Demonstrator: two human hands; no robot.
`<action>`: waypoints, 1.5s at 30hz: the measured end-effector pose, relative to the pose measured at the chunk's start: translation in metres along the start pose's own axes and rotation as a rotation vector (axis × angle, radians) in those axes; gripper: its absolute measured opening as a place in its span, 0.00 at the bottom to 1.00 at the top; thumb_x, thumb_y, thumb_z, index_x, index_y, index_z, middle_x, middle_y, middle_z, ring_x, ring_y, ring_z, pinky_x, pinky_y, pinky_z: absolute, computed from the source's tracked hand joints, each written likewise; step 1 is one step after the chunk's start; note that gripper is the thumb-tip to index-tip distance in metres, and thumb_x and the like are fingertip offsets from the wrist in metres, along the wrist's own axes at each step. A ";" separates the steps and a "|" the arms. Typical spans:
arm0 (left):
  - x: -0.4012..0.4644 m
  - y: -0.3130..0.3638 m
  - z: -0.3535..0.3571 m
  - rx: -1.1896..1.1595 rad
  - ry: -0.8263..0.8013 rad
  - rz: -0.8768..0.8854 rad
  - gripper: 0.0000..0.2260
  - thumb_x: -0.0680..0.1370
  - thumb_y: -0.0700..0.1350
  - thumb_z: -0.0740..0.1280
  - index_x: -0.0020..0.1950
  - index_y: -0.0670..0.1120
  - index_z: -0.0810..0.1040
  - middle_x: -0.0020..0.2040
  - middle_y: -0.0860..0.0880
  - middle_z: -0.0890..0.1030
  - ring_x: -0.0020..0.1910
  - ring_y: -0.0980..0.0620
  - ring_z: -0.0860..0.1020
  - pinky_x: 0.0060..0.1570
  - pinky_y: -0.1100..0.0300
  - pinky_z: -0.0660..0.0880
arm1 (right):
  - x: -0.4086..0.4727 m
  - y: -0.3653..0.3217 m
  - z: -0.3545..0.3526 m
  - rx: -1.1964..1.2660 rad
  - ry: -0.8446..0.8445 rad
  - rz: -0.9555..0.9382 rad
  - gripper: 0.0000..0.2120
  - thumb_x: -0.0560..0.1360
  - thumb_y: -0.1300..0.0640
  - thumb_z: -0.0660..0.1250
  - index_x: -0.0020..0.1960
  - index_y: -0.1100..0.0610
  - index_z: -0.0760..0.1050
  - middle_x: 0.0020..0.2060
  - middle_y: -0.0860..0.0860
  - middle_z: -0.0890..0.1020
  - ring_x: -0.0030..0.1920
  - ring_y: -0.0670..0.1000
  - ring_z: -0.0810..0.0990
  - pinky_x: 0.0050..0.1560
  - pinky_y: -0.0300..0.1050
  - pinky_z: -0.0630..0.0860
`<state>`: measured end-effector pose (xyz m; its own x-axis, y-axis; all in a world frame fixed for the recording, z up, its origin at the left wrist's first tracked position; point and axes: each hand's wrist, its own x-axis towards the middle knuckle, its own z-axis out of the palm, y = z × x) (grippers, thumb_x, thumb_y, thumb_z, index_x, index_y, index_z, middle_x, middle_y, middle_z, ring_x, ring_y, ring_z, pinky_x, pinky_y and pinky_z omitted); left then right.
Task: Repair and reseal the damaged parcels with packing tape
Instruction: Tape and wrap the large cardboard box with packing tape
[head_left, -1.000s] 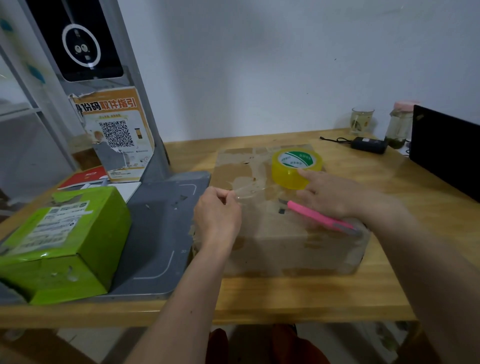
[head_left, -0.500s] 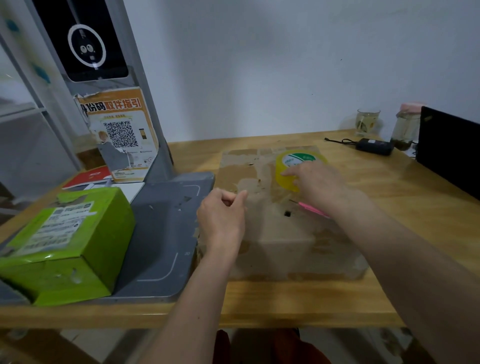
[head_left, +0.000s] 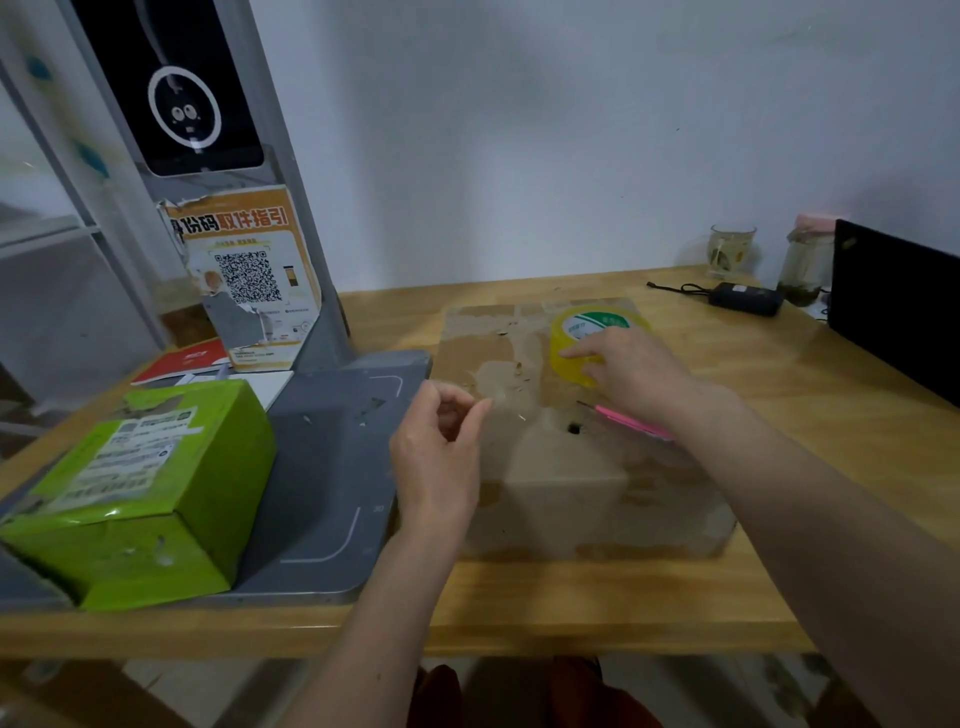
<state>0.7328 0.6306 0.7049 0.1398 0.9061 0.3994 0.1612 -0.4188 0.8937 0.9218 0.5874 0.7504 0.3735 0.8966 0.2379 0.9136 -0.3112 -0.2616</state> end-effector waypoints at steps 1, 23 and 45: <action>-0.001 -0.001 -0.002 -0.019 -0.024 0.023 0.10 0.74 0.43 0.74 0.38 0.53 0.74 0.37 0.55 0.79 0.36 0.61 0.76 0.38 0.71 0.72 | -0.001 0.001 0.000 0.000 -0.006 -0.015 0.20 0.80 0.62 0.60 0.69 0.47 0.72 0.70 0.53 0.71 0.70 0.55 0.68 0.67 0.49 0.67; 0.022 0.023 -0.028 -0.098 -0.092 0.244 0.11 0.75 0.37 0.72 0.43 0.54 0.78 0.39 0.57 0.81 0.40 0.57 0.80 0.44 0.65 0.77 | -0.016 -0.032 -0.032 0.917 -0.058 -0.097 0.04 0.70 0.64 0.73 0.42 0.59 0.78 0.46 0.59 0.85 0.53 0.58 0.82 0.59 0.47 0.78; 0.177 0.018 0.055 -0.341 -0.168 -0.445 0.06 0.73 0.30 0.71 0.38 0.37 0.80 0.35 0.40 0.81 0.27 0.48 0.80 0.33 0.61 0.81 | 0.132 -0.028 -0.022 0.527 0.150 0.128 0.12 0.80 0.64 0.60 0.42 0.70 0.76 0.31 0.48 0.76 0.30 0.39 0.73 0.21 0.32 0.69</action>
<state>0.8143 0.7799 0.7801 0.2887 0.9565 -0.0422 -0.0801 0.0680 0.9945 0.9492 0.7076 0.8094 0.5306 0.7950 0.2940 0.6699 -0.1808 -0.7201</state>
